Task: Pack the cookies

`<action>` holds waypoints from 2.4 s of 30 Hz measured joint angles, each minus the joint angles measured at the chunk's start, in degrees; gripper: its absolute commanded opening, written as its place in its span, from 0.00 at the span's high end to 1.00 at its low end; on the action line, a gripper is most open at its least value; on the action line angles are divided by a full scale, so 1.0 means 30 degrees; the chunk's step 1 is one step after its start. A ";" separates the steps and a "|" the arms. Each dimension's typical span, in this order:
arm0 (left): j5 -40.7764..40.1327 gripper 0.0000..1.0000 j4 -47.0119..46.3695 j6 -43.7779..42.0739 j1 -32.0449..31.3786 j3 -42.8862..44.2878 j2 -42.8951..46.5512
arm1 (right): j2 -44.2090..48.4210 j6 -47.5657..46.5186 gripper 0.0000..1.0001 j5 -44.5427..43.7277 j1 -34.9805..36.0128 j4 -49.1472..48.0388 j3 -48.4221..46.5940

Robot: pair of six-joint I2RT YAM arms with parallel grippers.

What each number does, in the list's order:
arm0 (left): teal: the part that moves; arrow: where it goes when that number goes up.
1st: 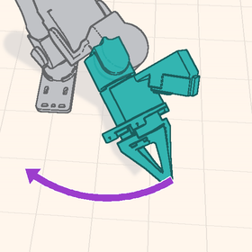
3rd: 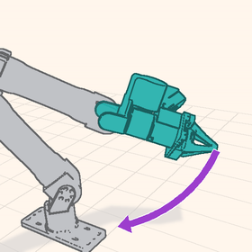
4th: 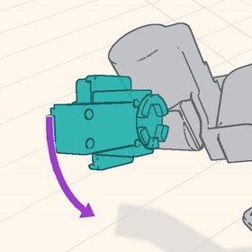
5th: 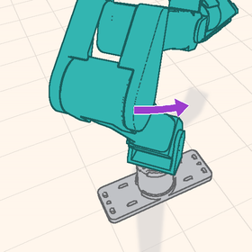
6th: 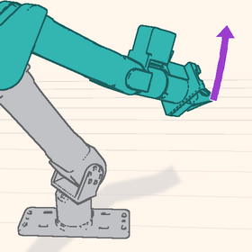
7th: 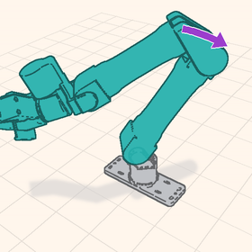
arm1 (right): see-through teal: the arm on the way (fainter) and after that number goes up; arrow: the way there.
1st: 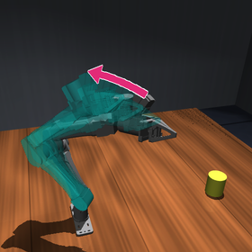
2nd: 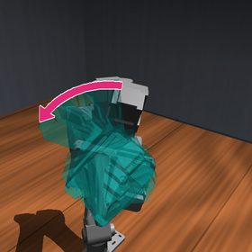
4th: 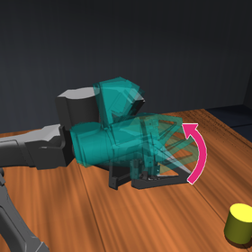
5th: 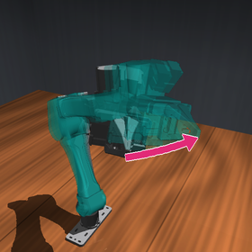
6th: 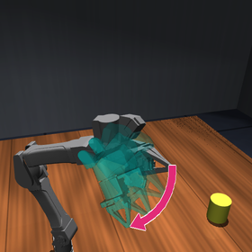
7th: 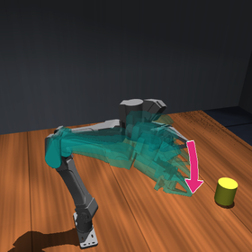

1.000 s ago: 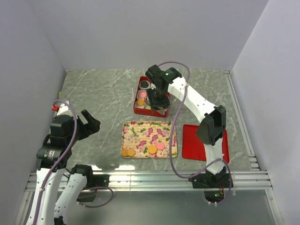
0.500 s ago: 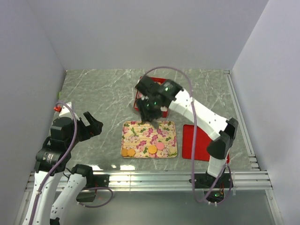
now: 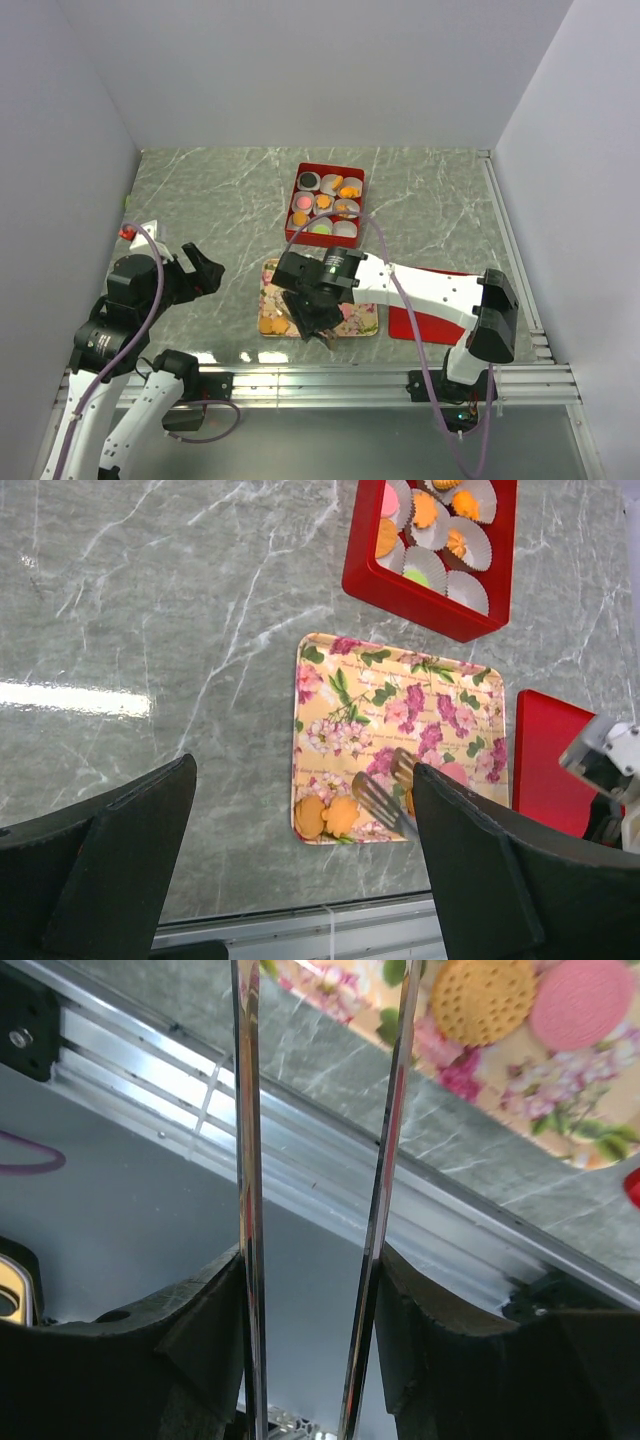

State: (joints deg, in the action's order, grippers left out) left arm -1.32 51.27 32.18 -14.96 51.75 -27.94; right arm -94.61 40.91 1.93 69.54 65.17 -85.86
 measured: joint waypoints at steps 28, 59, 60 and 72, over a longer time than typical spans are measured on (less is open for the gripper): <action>0.0000 0.05 0.0000 0.0015 -0.0131 0.0000 0.0131 | -0.1778 0.0896 0.45 -0.0459 0.2237 -0.0313 -0.0663; 0.0000 0.04 -0.0007 0.0022 0.0204 0.0000 0.0270 | -0.1945 0.0197 0.61 -0.0342 0.0918 -0.0444 -0.0430; 0.0000 0.04 0.0000 0.0022 0.0211 0.0000 0.0270 | -0.1887 0.0095 0.62 -0.0430 0.0554 -0.0379 -0.0554; 0.0000 0.04 0.0000 0.0022 0.0546 0.0000 0.0262 | -0.1275 -0.2433 0.62 -0.1282 -0.5537 0.1217 -0.4437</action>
State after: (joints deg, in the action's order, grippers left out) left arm -1.32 51.27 32.25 -13.32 51.75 -27.16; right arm -98.43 33.61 -1.91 52.93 68.82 -99.18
